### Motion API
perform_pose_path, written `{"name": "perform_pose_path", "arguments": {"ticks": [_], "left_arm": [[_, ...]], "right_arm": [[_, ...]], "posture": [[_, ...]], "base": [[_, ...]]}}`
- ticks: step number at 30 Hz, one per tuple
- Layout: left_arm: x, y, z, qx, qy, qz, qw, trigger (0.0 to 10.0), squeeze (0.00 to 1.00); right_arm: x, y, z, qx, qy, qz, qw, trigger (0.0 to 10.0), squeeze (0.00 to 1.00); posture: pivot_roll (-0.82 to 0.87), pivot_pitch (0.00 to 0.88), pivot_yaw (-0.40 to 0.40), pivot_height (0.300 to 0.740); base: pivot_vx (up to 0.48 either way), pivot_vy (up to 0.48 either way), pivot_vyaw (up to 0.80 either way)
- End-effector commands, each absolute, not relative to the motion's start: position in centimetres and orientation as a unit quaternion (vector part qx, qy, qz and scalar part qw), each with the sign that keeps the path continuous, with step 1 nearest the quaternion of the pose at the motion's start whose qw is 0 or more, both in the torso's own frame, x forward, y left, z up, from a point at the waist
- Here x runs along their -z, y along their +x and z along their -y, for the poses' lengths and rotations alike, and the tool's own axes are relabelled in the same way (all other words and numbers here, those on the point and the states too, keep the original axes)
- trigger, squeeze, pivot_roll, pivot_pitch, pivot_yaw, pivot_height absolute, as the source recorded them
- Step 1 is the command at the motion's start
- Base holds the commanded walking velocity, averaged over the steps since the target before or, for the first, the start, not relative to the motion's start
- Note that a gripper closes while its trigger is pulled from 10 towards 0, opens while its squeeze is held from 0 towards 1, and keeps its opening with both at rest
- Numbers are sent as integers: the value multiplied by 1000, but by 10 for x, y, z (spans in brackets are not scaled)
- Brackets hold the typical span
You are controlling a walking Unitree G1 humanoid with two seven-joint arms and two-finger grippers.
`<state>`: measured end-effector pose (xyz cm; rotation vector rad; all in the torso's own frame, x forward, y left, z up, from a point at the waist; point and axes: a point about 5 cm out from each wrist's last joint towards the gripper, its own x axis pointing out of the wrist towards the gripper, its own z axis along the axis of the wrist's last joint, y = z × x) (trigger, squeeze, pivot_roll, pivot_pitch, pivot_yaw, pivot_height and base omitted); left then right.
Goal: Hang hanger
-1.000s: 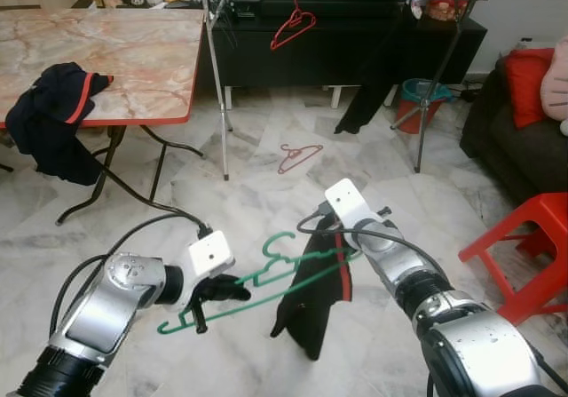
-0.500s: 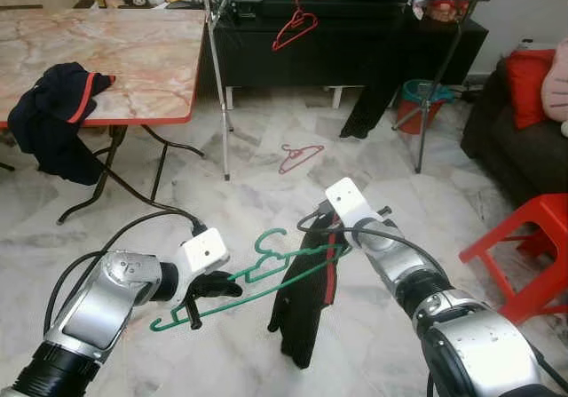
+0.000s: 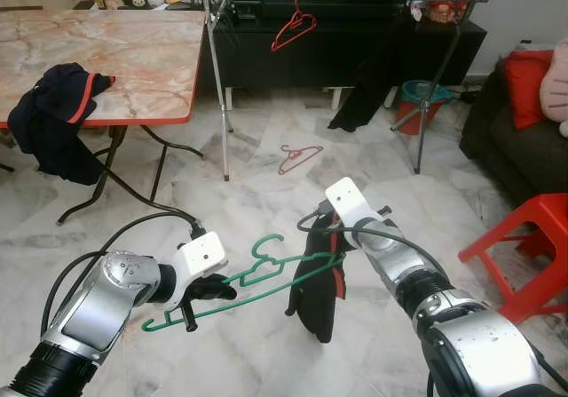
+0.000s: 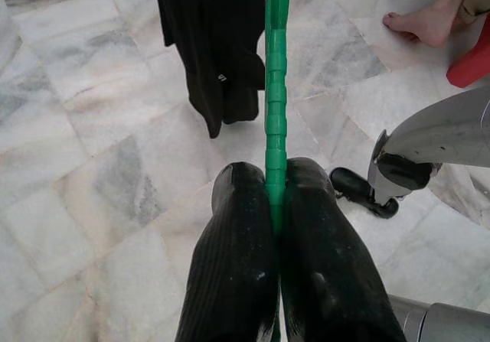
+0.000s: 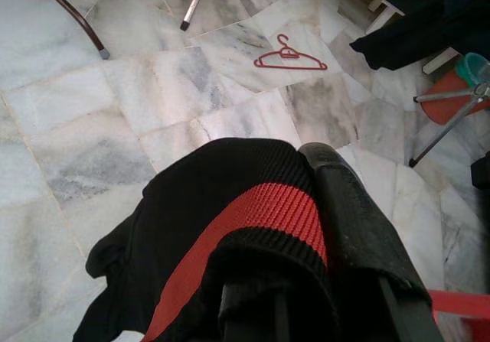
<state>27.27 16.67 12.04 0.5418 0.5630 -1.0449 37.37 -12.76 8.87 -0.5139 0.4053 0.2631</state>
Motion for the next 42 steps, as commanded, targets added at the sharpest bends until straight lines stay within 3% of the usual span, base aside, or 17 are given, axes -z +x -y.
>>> {"name": "perform_pose_path", "arguments": {"ticks": [1,42], "left_arm": [[-124,275,-167,485,261,-262,792,10000,0],[-117,275,-178,463,295,-288,785,10000,0]], "right_arm": [[-102,381,127,-127,-246,-178,944,10000,0],[-103,381,122,-146,-254,-175,940,10000,0]], "posture": [[-83,0,-63,740],[-83,0,-68,740]], "base": [[0,0,0],[0,0,0]]}}
